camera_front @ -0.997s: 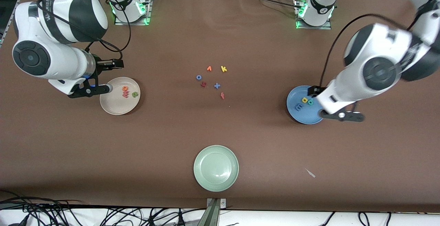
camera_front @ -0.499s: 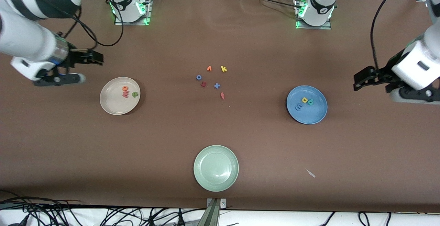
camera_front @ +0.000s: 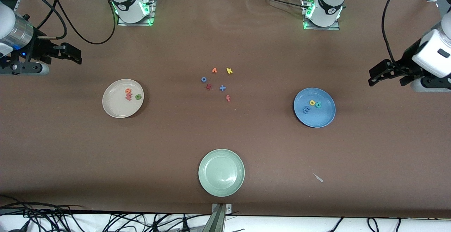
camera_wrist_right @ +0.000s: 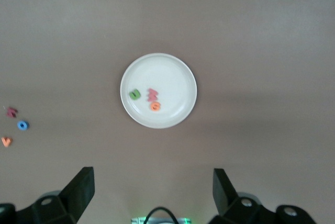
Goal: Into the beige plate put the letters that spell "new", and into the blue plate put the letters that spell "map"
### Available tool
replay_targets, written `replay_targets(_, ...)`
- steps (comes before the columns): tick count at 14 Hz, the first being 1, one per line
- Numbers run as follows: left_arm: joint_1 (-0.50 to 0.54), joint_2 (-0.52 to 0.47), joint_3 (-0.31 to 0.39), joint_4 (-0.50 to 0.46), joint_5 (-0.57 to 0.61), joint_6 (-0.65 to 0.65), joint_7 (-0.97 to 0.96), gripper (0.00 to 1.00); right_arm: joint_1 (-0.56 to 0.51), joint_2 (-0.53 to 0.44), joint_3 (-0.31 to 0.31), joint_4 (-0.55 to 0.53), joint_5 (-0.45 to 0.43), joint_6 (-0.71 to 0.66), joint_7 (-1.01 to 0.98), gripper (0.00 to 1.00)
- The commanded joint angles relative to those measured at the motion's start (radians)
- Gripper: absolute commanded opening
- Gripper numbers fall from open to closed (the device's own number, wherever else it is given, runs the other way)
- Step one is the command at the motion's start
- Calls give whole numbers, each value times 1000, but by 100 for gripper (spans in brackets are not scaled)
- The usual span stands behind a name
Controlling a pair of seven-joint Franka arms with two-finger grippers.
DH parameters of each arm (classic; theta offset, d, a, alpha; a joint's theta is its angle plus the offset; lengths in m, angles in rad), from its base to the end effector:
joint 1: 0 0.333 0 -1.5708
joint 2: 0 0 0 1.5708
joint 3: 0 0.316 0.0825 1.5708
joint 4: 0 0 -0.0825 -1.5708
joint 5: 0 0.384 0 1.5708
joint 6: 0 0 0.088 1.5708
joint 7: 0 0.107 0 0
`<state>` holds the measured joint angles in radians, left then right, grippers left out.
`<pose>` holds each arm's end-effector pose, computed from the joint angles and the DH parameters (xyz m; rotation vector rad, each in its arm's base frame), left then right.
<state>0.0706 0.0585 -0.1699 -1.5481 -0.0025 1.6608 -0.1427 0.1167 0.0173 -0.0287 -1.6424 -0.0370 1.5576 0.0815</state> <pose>0.5784 -0.0549 0.6107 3.1208 0.0688 0.0830 0.5526 0.0449 0.5803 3.0918 0.0122 -0.1525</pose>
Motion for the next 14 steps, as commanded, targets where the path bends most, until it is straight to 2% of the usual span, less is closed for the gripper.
replay_targets(1, -34, -111, 23, -144, -18, 40, 12, 100, -37, -20, 23, -17, 20, 10, 38, 100)
replay_targets(3, -58, -111, 36, -138, -17, 17, 12, 100, -35, -31, 23, -8, 23, 9, 35, 100)
replay_targets(5, -130, -109, 107, -133, -17, 16, 12, 100, -43, -33, 13, -8, 71, 9, 35, 100)
replay_targets(6, -133, -109, 112, -133, -17, 16, 11, 100, -46, -33, 15, -8, 71, 9, 37, 100)
replay_targets(14, -95, -98, 73, -118, 21, -18, 8, 100, -60, -24, 13, -7, 60, 10, 27, 100)
